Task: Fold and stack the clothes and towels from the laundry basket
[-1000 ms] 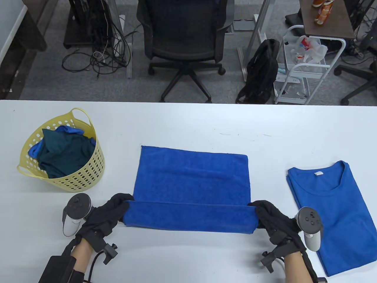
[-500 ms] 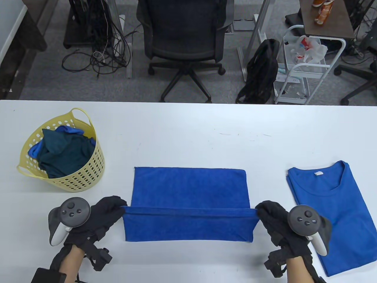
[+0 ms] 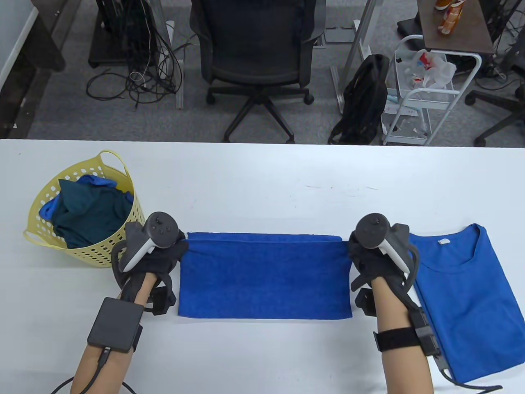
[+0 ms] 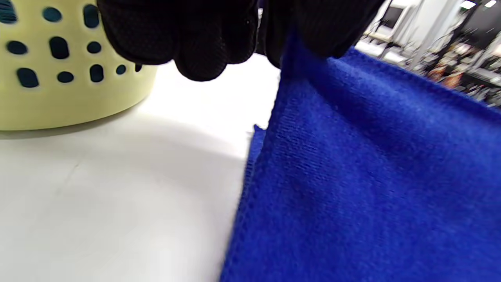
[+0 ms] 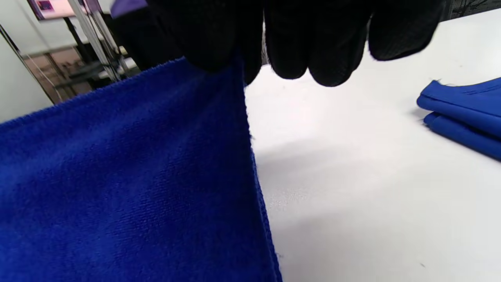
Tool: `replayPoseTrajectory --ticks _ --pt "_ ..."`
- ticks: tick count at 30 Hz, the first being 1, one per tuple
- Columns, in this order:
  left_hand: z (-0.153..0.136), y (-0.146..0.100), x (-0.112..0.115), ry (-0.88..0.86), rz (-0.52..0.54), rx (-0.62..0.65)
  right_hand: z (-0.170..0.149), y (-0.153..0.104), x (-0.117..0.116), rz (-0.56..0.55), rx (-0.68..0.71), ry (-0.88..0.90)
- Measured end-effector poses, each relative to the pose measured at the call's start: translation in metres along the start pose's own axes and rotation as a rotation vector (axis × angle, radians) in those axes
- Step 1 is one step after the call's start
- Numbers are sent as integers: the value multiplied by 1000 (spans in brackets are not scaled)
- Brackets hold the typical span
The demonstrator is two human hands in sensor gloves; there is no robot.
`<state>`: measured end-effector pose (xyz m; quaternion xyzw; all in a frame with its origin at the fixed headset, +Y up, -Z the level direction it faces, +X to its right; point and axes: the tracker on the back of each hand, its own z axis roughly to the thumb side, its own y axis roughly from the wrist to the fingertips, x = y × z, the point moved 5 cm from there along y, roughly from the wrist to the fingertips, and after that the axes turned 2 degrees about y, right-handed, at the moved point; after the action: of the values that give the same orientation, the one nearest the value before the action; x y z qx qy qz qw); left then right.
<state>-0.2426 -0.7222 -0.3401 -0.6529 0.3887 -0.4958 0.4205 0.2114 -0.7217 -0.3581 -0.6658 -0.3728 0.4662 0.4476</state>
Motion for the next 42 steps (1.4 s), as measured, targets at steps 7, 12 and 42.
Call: replayPoseTrajectory --ticks 7,12,42 --pt "1 50 30 52 -59 -96 1 41 -34 17 -87 -73" --pt "-2 64 43 75 -86 -118 -5 49 -44 8 -89 -78" --pt "-39 -93 41 20 287 190 12 -5 -75 96 -321 -151"
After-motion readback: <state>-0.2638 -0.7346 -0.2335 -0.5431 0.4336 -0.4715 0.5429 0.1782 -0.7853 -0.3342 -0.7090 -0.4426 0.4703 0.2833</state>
